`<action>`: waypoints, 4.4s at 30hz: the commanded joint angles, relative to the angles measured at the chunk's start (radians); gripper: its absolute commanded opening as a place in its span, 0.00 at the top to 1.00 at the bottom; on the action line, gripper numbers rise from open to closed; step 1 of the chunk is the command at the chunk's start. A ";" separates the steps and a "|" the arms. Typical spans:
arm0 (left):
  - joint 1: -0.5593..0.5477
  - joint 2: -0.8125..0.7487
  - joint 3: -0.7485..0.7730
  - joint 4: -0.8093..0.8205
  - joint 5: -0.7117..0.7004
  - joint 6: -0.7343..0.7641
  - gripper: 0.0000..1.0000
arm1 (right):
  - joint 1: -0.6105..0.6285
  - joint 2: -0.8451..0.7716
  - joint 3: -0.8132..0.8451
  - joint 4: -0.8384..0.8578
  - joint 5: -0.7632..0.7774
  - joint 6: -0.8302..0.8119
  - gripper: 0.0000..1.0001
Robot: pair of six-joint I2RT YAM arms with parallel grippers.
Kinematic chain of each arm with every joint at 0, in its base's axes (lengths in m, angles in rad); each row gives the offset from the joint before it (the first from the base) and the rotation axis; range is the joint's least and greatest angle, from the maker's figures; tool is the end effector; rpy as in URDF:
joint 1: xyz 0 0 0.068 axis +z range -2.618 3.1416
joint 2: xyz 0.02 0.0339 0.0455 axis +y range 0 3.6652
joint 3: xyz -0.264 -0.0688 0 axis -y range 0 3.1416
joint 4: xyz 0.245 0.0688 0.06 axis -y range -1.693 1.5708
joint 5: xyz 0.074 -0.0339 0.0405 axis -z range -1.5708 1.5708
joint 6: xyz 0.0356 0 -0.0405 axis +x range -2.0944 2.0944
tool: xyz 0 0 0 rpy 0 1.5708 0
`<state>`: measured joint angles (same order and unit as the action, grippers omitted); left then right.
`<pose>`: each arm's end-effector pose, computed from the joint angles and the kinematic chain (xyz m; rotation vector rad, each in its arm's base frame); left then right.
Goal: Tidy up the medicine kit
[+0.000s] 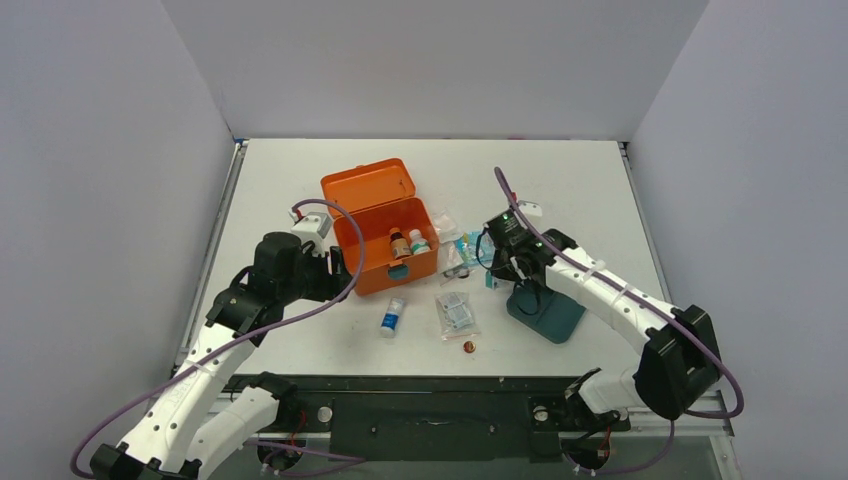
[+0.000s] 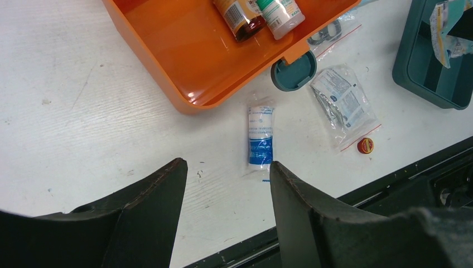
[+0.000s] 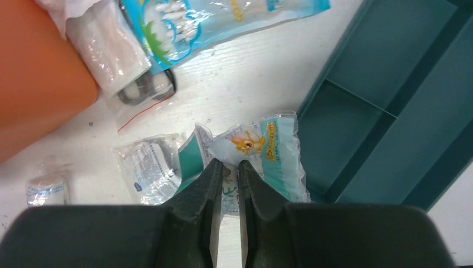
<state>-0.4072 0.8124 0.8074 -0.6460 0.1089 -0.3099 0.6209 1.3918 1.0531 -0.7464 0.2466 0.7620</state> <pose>0.1553 -0.0712 0.2976 0.1713 2.2601 -0.5095 0.2285 0.1527 0.2525 0.2638 2.5972 0.1631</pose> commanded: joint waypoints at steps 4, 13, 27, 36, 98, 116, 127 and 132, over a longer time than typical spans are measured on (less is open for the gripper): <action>-0.012 -0.013 0.007 0.040 -0.014 0.011 0.46 | -0.056 -0.132 -0.089 -0.012 0.086 0.134 1.00; -0.025 -0.031 0.006 0.036 -0.027 0.009 0.46 | -0.126 -0.157 -0.129 -0.011 0.047 0.059 1.00; -0.045 -0.044 0.005 0.033 -0.039 0.008 0.46 | -0.192 -0.174 -0.271 0.073 0.053 0.187 1.00; -0.057 -0.044 0.004 0.032 -0.043 0.008 0.46 | -0.204 -0.142 -0.311 0.153 0.083 0.313 1.00; -0.076 -0.033 0.007 0.024 -0.070 0.008 0.46 | -0.186 -0.158 -0.241 0.044 0.192 0.301 0.72; -0.076 -0.037 0.009 0.022 -0.083 0.005 0.46 | 0.082 -0.136 -0.107 0.084 0.056 0.104 0.54; -0.076 -0.074 0.007 0.034 -0.083 0.002 0.41 | 0.159 0.025 -0.095 0.239 -0.148 -0.038 0.41; -0.076 -0.069 0.007 0.034 -0.082 0.002 0.41 | 0.162 0.088 -0.094 0.285 -0.214 -0.105 0.39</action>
<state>-0.4774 0.7490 0.8070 -0.6464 0.0307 -0.3099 0.7753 1.4471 0.9199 -0.5442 0.1066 0.7387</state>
